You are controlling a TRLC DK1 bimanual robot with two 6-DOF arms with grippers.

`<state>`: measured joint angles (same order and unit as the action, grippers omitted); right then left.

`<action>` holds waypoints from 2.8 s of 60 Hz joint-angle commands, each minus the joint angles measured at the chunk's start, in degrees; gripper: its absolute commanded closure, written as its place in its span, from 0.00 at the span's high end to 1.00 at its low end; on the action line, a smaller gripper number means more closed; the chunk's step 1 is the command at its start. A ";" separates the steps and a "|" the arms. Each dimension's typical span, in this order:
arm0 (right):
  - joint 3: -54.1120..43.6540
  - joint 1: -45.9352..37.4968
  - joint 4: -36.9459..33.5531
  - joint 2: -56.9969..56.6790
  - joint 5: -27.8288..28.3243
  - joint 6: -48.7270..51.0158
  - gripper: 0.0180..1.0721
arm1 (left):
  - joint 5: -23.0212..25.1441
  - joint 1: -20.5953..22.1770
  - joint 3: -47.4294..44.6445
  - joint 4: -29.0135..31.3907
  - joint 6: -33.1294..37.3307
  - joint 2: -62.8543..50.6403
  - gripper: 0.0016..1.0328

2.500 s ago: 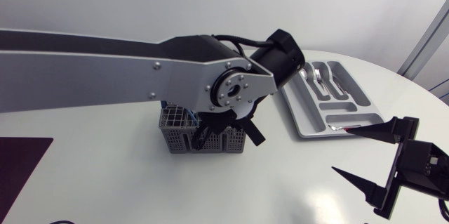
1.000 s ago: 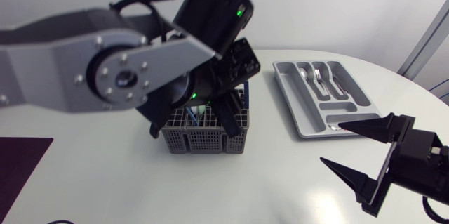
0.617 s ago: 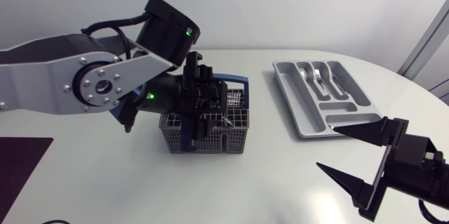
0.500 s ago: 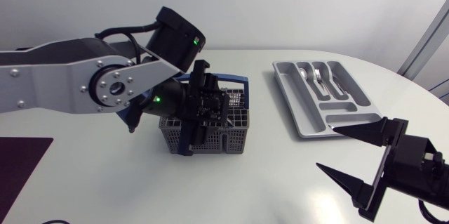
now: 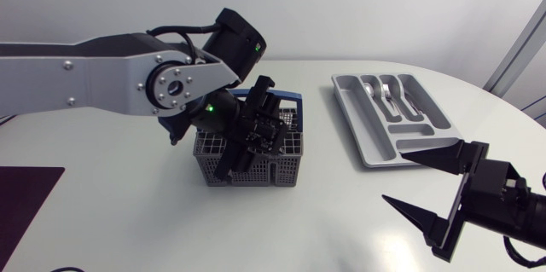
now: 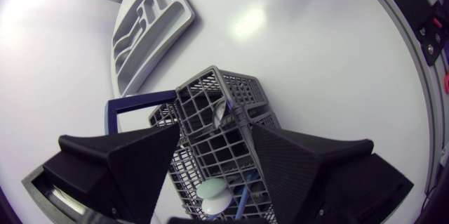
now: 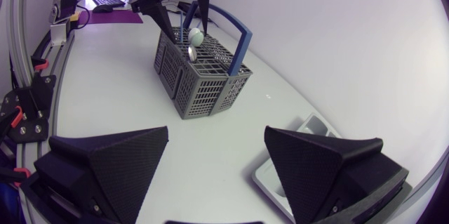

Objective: Unload the cutlery basket into the drawer organizer.

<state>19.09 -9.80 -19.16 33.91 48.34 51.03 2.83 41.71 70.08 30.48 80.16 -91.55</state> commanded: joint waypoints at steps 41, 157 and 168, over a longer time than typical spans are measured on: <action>-1.60 0.31 4.83 5.02 0.00 1.01 0.94 | 0.86 -1.02 6.29 3.62 8.79 -6.10 0.63; -2.22 -0.66 3.16 4.06 0.09 3.73 0.94 | 0.95 -0.05 8.31 3.36 6.59 -7.42 0.08; -2.13 -0.57 2.19 3.18 0.09 3.64 0.94 | 0.95 -1.20 6.91 3.01 5.53 -4.60 0.08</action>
<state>18.63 -10.22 -16.08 37.47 48.18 54.06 3.64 41.56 77.30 33.47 86.11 -98.91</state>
